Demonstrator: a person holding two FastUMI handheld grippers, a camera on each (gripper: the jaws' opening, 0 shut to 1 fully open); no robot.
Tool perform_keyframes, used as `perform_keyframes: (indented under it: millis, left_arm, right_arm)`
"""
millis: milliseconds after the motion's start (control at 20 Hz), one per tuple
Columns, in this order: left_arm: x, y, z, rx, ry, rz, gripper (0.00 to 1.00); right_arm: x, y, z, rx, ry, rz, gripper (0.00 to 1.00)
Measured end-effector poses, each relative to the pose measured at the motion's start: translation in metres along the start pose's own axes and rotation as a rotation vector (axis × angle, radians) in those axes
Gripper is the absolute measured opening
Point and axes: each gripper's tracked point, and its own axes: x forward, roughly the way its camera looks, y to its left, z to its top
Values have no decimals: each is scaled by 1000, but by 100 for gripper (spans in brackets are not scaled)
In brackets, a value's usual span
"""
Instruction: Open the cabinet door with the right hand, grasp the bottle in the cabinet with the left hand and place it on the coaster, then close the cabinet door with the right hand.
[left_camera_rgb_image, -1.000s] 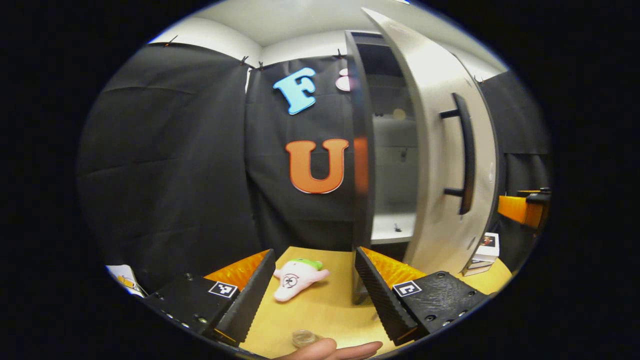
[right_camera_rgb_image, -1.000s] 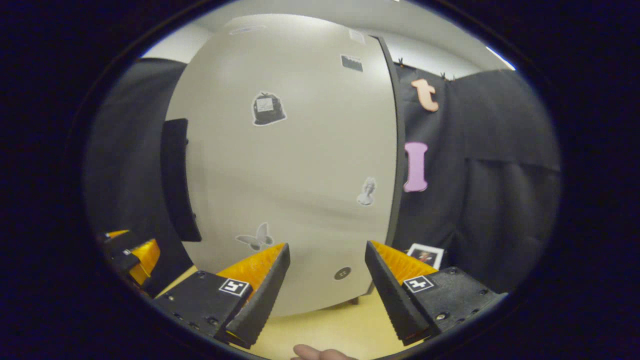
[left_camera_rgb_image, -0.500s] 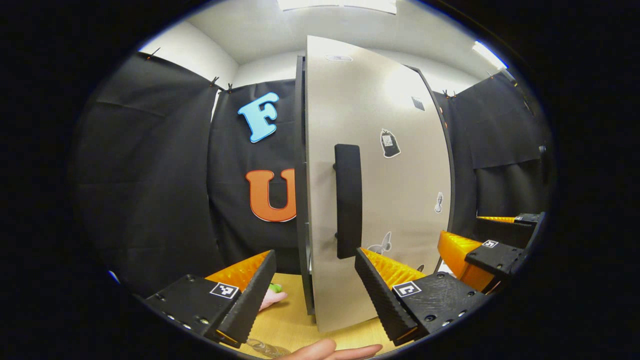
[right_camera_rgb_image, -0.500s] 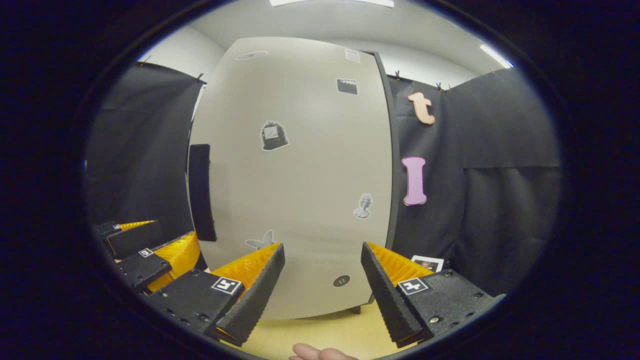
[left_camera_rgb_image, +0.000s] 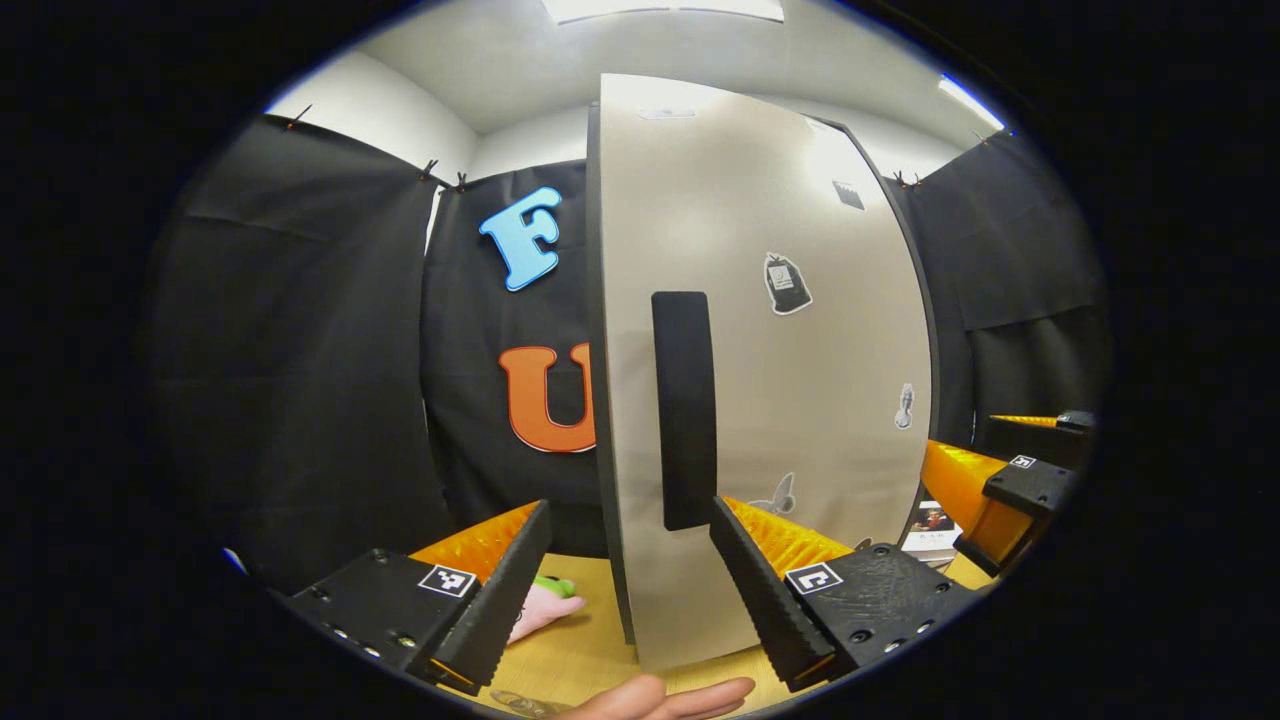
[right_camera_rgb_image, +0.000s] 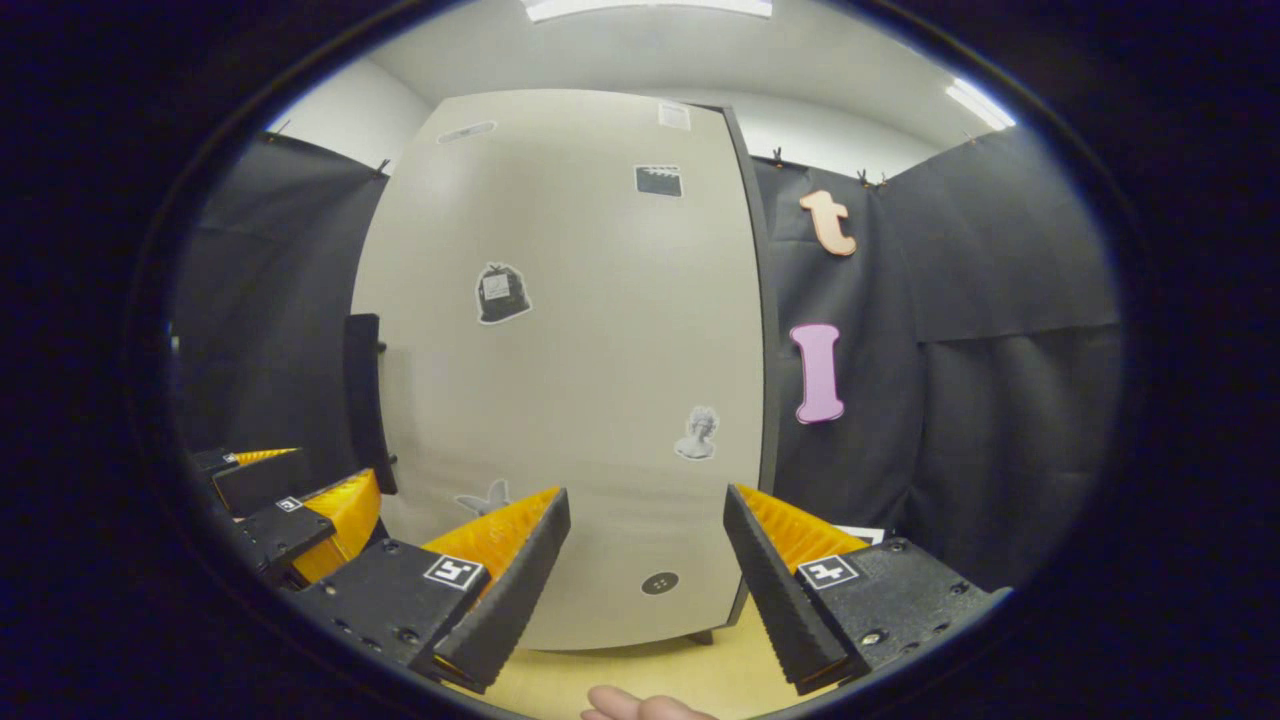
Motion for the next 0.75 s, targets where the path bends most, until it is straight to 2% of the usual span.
perform_keyframes:
  millis: [400, 750]
  left_arm:
    - [18, -3, -5, 14, 10, -12, 96]
    - [23, -8, -7, 5, 22, -23, 96]
  right_arm:
    - [22, 8, -1, -32, -2, -3, 99]
    - [28, 3, -12, -7, 27, -20, 99]
